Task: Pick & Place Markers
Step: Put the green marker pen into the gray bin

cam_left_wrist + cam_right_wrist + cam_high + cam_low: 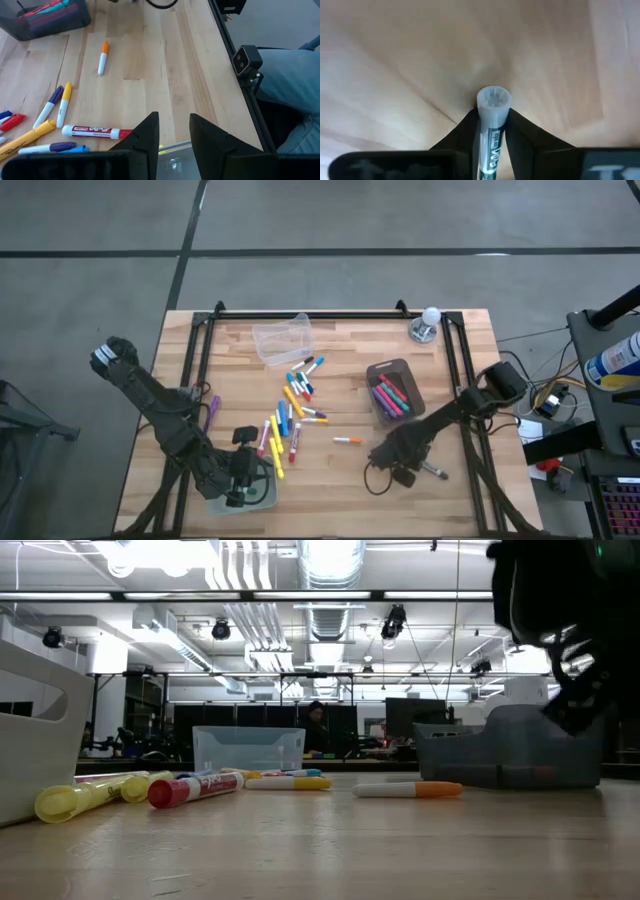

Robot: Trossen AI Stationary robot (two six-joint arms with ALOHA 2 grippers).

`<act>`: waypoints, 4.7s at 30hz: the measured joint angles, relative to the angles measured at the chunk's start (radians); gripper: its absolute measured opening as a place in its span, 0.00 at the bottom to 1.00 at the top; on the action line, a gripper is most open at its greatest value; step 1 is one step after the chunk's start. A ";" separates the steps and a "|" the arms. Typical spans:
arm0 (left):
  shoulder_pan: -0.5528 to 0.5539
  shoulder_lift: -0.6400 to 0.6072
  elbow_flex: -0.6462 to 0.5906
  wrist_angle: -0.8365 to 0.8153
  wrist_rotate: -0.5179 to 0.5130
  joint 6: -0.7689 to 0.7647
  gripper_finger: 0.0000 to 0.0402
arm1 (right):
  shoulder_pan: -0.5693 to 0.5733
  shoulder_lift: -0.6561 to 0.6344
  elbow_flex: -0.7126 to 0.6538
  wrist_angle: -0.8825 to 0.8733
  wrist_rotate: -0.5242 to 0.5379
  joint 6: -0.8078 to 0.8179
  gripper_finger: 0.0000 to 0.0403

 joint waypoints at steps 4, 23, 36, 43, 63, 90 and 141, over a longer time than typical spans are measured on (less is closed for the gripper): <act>0.000 0.000 0.000 0.005 0.000 0.000 0.25 | 0.007 0.005 0.076 0.063 0.104 -0.042 0.16; 0.000 0.000 -0.037 0.052 -0.004 -0.001 0.25 | 0.016 0.005 0.381 0.168 0.472 -0.332 0.16; 0.014 0.000 -0.195 0.406 -0.137 0.067 0.25 | 0.015 0.005 0.407 0.568 0.566 -0.648 0.16; 0.041 0.000 -0.285 0.624 -0.140 0.096 0.25 | 0.015 0.005 0.407 0.791 0.573 -0.814 0.16; 0.069 0.059 -0.375 1.059 -0.097 0.381 0.27 | -0.011 0.016 0.406 1.126 0.602 -0.988 0.16; 0.076 0.156 -0.308 1.137 -0.174 0.459 0.29 | -0.021 0.026 0.388 1.195 0.588 -0.990 0.16; -0.087 0.055 0.000 -0.299 0.008 -0.552 0.11 | -0.021 0.027 0.351 0.972 0.591 -0.873 0.31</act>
